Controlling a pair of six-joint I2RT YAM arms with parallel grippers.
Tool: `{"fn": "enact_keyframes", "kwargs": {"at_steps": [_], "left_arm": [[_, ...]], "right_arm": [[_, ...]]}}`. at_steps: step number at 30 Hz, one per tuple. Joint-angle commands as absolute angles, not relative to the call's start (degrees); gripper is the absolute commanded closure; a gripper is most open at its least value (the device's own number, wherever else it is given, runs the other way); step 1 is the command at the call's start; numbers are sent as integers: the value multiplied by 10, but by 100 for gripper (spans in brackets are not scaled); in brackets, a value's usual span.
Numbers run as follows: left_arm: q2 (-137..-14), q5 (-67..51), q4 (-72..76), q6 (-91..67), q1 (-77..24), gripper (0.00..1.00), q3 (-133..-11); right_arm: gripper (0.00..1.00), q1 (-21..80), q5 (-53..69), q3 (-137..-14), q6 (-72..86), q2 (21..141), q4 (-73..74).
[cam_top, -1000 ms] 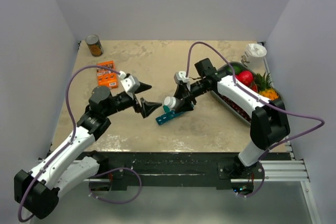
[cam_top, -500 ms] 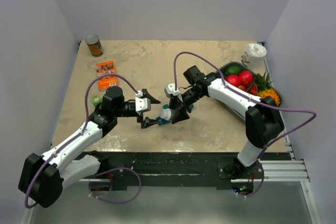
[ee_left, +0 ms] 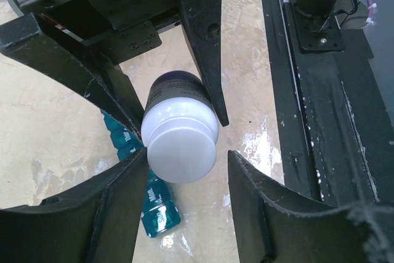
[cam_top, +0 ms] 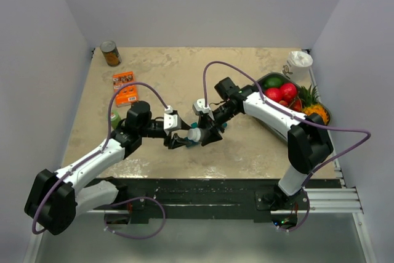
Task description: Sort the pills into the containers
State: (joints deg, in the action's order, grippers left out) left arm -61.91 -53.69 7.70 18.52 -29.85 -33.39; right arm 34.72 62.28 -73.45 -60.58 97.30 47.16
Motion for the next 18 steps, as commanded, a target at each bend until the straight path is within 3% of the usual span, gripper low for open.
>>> {"fn": "enact_keyframes", "kwargs": {"at_steps": [1, 4, 9, 11, 12, 15, 18], "left_arm": [[-621, -540, 111, 171, -308, 45, -359], [-620, -535, 127, 142, -310, 50, -356], [-616, -500, 142, 90, -312, 51, -353], [-615, -497, 143, 70, -312, 64, -352], [-617, -493, 144, 62, -312, 64, -350], [-621, -478, 146, 29, -316, 64, -346], [-609, -461, 149, 7, -316, 53, -338]], "right_arm": [[100, 352, 630, -760, -618, 973, 476], [100, 352, 625, -760, -611, 973, 470], [100, 354, 618, -758, -594, 974, 457], [100, 354, 614, -758, -588, 974, 454], [100, 354, 613, -758, -586, 975, 450], [100, 354, 611, -757, -582, 975, 446], [100, 354, 607, -756, -577, 975, 441]]}}
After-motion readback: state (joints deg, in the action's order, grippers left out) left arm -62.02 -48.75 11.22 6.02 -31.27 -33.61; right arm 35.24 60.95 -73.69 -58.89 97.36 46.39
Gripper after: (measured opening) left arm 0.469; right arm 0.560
